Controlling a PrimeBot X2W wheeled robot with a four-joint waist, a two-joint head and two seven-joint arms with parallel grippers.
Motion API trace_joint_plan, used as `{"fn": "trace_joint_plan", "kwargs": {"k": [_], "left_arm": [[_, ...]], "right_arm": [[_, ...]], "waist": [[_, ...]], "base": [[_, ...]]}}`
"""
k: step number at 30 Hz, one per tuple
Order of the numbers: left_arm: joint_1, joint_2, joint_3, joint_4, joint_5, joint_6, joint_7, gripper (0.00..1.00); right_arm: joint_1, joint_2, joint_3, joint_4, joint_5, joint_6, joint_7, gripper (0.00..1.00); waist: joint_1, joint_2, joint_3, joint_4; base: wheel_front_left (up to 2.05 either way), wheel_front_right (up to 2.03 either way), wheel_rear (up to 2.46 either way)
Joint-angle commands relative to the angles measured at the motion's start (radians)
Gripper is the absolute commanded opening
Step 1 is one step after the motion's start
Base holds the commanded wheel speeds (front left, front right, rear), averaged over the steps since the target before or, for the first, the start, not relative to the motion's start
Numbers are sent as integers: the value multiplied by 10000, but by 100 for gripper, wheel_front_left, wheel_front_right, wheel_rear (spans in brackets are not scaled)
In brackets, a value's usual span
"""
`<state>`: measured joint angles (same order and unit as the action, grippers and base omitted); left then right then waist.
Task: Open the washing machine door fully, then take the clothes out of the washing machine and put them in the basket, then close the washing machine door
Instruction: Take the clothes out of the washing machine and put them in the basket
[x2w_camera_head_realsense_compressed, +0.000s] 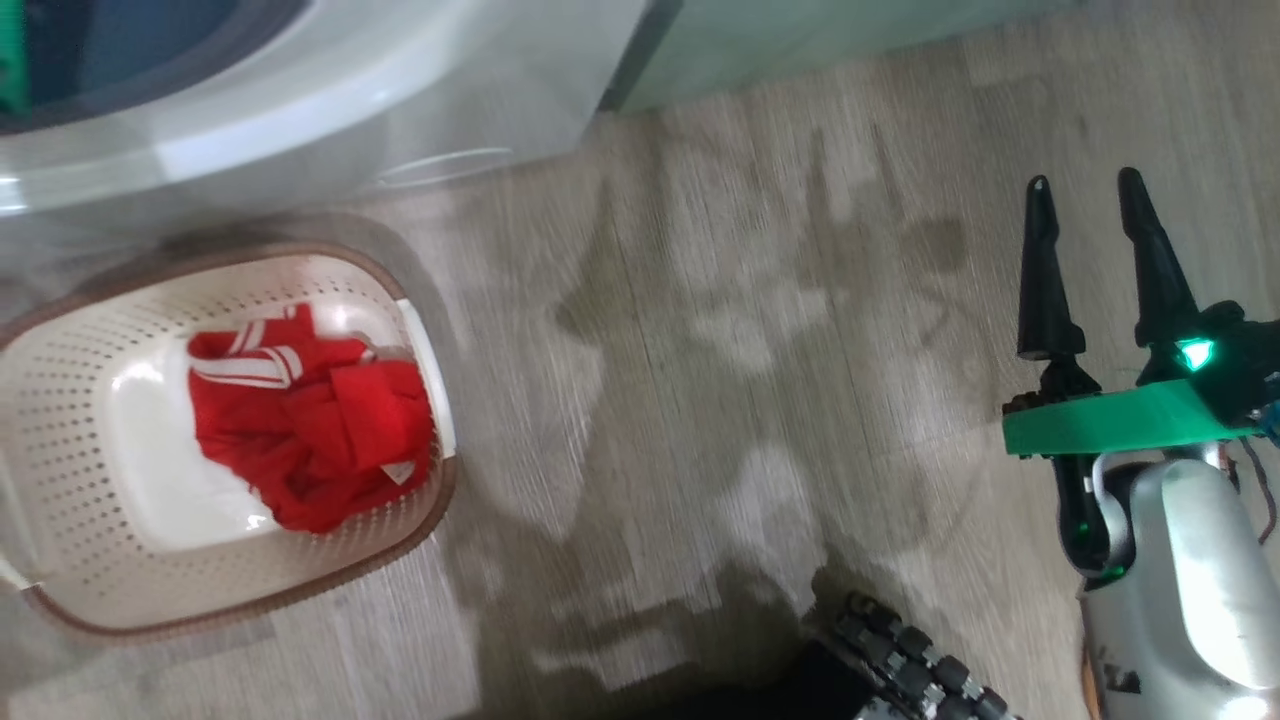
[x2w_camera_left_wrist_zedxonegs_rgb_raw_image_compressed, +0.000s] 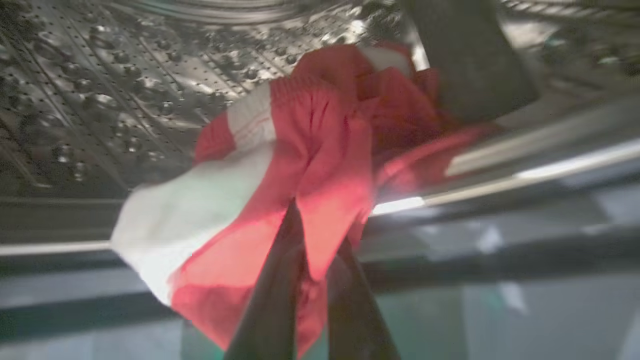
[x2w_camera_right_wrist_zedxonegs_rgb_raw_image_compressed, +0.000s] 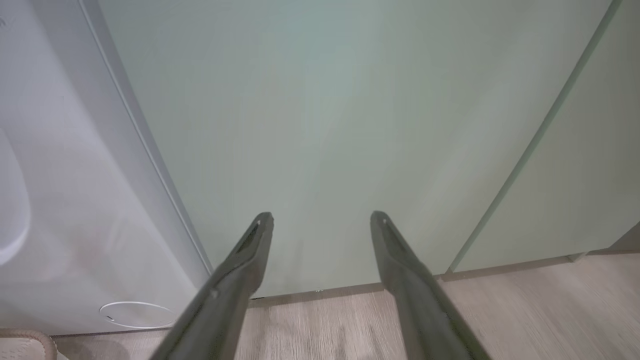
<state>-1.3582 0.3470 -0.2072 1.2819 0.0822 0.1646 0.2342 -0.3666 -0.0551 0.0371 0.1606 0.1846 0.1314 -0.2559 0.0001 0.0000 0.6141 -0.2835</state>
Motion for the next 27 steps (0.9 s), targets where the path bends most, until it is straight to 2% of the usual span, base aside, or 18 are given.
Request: {"fn": "trace_joint_plan", "kwargs": {"k": [1,5,12,13,16,17,19,27], "left_arm": [[124,217,153,-190,-139,71,-280,0],[851,-184,453,-165,-665,-94,-1198,0],[2285,-997,1146,-193,-1809,-878,-3010,0],[2285,-997,1146,-193,-1809,-878,-3010,0],[2881,-1342,1396,-184,-2267,-1404,-3560,0],[3366,-1552,1481,-169,-2492,-1800,-3914,0],[3868,-1726,1411,-162,-2521,-1993,-4248,0],[5928,-2108,1137,-76,-2544,-2218,-4668,0]], "right_arm": [[263,48,64,-230,-30,-7,-59,100],[493,20,-16,-123,-56,-7,-59,100],[1105,-175,-77,39,-78,-7,-59,100],[1105,-175,-77,39,-78,-7,-59,100],[1394,-291,-76,118,-55,-7,-59,100],[1577,-354,-50,181,-48,-7,-59,100],[1751,-394,-43,222,-25,-7,-59,100],[2341,-526,-38,330,46,-7,-59,100]], "waist": [[-1,0,-290,168],[-1,0,-948,413],[-1,0,-2295,932],[-1,0,-2295,932],[-1,0,-2871,1168],[-1,0,-3257,1308],[-1,0,-3608,1439],[-1,0,-4527,1862]], "base": [[0,0,0],[0,0,0],[0,0,0],[0,0,0],[0,0,0],[0,0,0],[0,0,0],[0,0,0]]}}
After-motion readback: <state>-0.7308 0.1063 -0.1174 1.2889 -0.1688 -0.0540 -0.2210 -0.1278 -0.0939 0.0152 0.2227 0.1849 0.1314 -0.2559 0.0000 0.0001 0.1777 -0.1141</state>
